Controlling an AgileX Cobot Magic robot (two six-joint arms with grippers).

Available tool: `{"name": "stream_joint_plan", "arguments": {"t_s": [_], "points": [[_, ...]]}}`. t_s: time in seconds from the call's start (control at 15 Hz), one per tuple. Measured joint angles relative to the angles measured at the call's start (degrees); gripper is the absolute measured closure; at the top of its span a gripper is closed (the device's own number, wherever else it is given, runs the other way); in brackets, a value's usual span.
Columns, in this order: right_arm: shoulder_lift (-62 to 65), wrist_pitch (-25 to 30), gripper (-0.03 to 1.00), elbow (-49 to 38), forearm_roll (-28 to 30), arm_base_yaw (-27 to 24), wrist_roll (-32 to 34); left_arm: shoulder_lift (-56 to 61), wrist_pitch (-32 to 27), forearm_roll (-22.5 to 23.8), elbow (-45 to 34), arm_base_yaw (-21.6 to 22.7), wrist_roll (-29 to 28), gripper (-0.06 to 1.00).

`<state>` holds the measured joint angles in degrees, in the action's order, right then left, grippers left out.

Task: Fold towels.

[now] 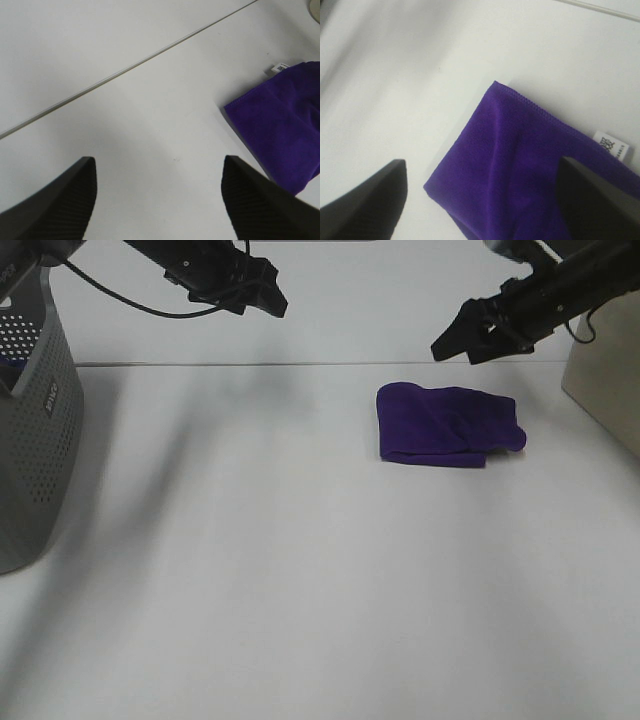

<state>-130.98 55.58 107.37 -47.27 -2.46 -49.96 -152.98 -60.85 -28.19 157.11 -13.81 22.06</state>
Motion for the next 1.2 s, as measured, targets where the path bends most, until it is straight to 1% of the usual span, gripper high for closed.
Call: {"name": "stream_joint_plan", "arguments": {"t_s": [0.13,0.2,0.27,0.33,0.4,0.53,0.6,0.67,0.73,0.8,0.87,0.93,1.0,1.13,1.2], "points": [[4.4,1.6,0.13,0.0,5.7,0.0,8.3,0.3,-3.4,0.0,0.0,0.0,0.0,0.29],[7.0,2.3,0.10,0.0,8.9,0.1,12.7,0.6,-5.2,0.7,0.0,0.0,-0.2,0.29],[8.1,2.8,0.09,0.0,10.6,0.1,15.3,0.9,-5.8,1.1,0.0,0.0,-0.5,0.29],[13.7,6.2,0.08,0.0,18.3,0.1,25.1,2.6,-8.4,5.2,0.0,0.0,-3.4,0.29],[16.6,8.0,0.08,0.0,22.6,0.1,29.5,3.7,-8.5,7.9,0.0,0.0,-5.6,0.29],[21.8,10.2,0.09,0.0,30.8,0.1,35.4,6.6,-8.8,13.3,0.0,0.0,-10.3,0.29],[23.3,10.5,0.11,0.0,32.5,0.1,36.3,7.7,-8.8,14.7,0.0,0.0,-11.3,0.30],[26.0,10.8,0.18,0.0,35.0,0.1,37.6,10.1,-8.8,17.0,0.0,0.0,-13.6,0.33],[28.7,11.3,0.33,0.0,37.0,0.1,39.0,12.4,-8.8,20.1,0.0,0.0,-16.4,0.41],[30.8,12.5,0.52,0.0,39.0,0.1,40.4,14.9,-8.8,24.0,-0.3,0.0,-18.6,0.54],[32.8,13.7,0.70,0.0,40.9,0.1,41.7,18.0,-8.8,27.2,-1.7,0.0,-19.8,0.72],[35.9,13.8,0.93,-0.4,43.3,0.1,43.5,23.9,-8.8,30.3,-6.5,0.0,-20.2,0.90],[38.6,13.9,0.97,-1.3,43.9,0.1,44.6,28.1,-8.8,31.6,-11.1,0.0,-20.4,0.94],[45.9,13.9,0.97,-5.2,44.3,0.1,46.1,37.4,-8.8,35.0,-22.9,0.0,-22.1,0.94],[51.1,13.9,0.97,-8.1,44.3,0.1,46.4,43.1,-8.8,36.6,-30.5,0.0,-22.8,0.94]]}}
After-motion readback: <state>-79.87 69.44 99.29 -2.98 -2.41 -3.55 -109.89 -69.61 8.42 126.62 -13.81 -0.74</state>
